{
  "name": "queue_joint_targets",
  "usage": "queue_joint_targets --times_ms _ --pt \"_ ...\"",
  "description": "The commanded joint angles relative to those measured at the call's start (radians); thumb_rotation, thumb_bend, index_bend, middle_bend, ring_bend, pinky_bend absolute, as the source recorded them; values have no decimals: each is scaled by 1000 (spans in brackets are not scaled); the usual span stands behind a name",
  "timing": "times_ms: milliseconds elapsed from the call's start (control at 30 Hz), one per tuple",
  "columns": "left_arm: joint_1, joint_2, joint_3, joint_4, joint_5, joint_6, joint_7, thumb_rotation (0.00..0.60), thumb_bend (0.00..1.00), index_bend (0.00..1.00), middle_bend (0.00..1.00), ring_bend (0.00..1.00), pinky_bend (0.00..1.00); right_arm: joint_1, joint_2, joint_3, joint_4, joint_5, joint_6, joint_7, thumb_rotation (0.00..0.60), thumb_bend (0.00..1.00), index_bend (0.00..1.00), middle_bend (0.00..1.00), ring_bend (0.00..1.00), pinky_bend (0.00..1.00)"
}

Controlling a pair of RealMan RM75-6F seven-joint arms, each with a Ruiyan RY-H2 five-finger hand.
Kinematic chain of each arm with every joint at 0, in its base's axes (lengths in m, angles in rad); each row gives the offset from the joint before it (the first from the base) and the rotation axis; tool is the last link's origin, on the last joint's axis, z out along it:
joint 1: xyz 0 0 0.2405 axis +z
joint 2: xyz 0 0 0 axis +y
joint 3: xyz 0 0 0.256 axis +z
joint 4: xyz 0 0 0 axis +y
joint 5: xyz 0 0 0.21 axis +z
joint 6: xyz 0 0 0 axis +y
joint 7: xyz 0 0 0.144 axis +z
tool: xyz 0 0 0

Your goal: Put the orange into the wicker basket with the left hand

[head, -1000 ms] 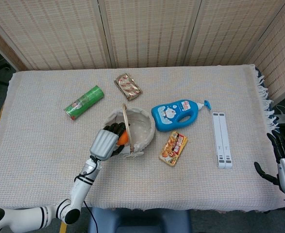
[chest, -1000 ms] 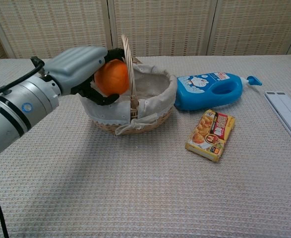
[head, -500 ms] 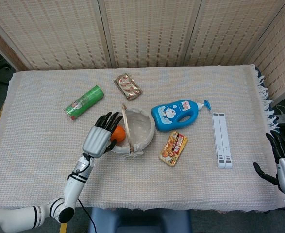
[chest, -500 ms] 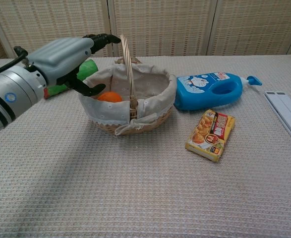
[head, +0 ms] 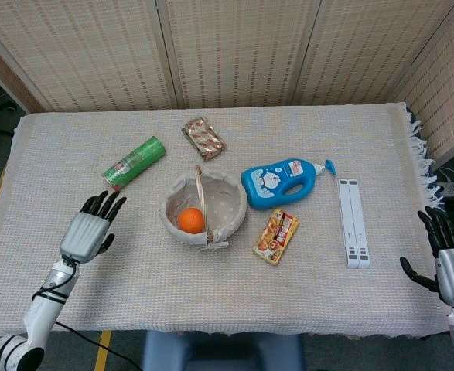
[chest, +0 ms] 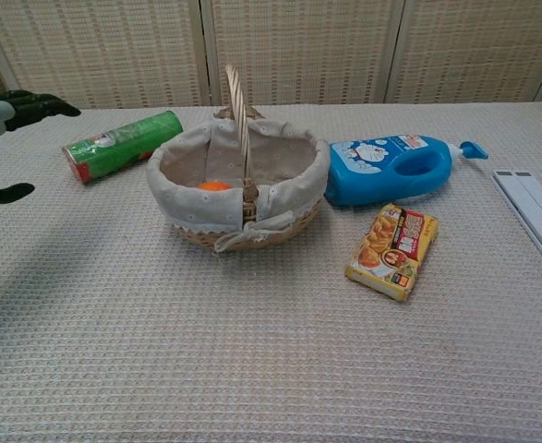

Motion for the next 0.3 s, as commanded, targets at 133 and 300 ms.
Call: queue_joint_targets --times_ms 133,300 --pt "125 17 73 81 60 128 -146 600 356 0 0 21 147 1 -6 -7 0 -8 0 -12 600 212 0 0 0 163" --pt "183 4 89 141 102 200 -223 600 357 0 0 21 147 -2 -8 -5 2 -6 8 -15 600 212 0 0 0 163"
